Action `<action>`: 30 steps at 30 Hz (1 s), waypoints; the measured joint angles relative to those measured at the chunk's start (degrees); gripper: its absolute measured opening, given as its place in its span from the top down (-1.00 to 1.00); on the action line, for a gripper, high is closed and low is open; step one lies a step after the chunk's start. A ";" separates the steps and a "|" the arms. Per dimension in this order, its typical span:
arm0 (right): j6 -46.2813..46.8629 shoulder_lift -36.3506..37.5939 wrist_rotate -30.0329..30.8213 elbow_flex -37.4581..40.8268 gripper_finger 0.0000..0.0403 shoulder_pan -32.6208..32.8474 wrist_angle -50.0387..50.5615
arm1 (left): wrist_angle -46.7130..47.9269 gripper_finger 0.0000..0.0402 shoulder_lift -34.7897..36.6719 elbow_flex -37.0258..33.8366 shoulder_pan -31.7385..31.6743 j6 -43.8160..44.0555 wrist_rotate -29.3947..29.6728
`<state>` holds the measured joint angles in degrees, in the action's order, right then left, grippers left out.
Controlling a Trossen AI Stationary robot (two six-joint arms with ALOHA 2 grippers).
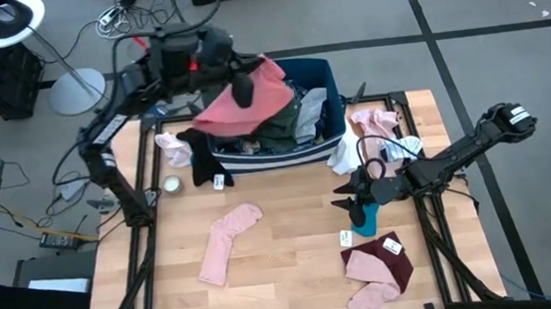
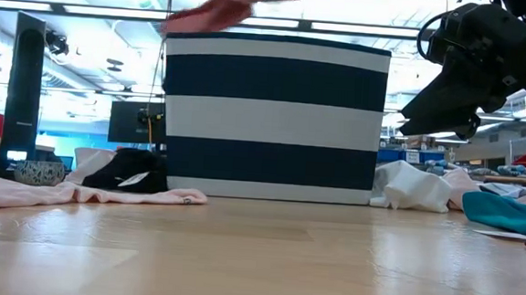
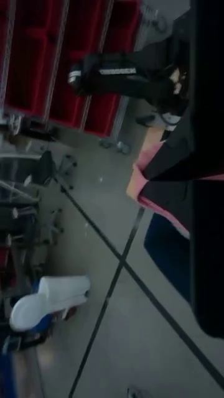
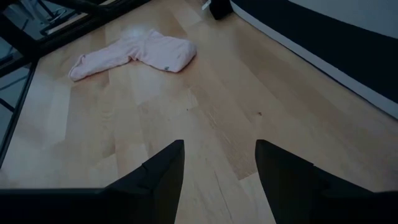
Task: Sort clothes
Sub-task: Put the pink underwear into the blue laundry bin
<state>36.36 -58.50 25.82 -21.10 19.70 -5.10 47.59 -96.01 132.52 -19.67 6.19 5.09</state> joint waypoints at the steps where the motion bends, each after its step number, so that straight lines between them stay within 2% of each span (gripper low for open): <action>1: 0.00 0.02 0.00 0.00 0.01 0.00 0.00 | -0.38 1.00 -0.68 -0.17 -0.34 -0.02 -0.95; 5: -0.24 0.00 -0.02 -0.02 0.01 0.00 0.02 | 1.66 1.00 -2.85 -0.15 -1.27 -0.14 -1.32; 15: -0.48 0.00 -0.02 -0.02 0.01 0.00 0.05 | 16.60 0.96 -13.57 -0.73 -1.60 -3.89 0.96; 22: -0.42 0.00 -0.24 -0.02 0.01 0.00 0.02 | 15.96 0.82 -22.64 -5.02 -1.91 0.02 0.54; 30: -0.37 0.00 -0.61 -0.02 0.01 0.00 0.01 | 10.23 0.49 -29.53 -14.14 -2.88 4.12 -5.56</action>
<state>35.99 -58.50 25.21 -21.12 19.70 -5.09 57.82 -125.54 118.38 -22.56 10.32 -0.47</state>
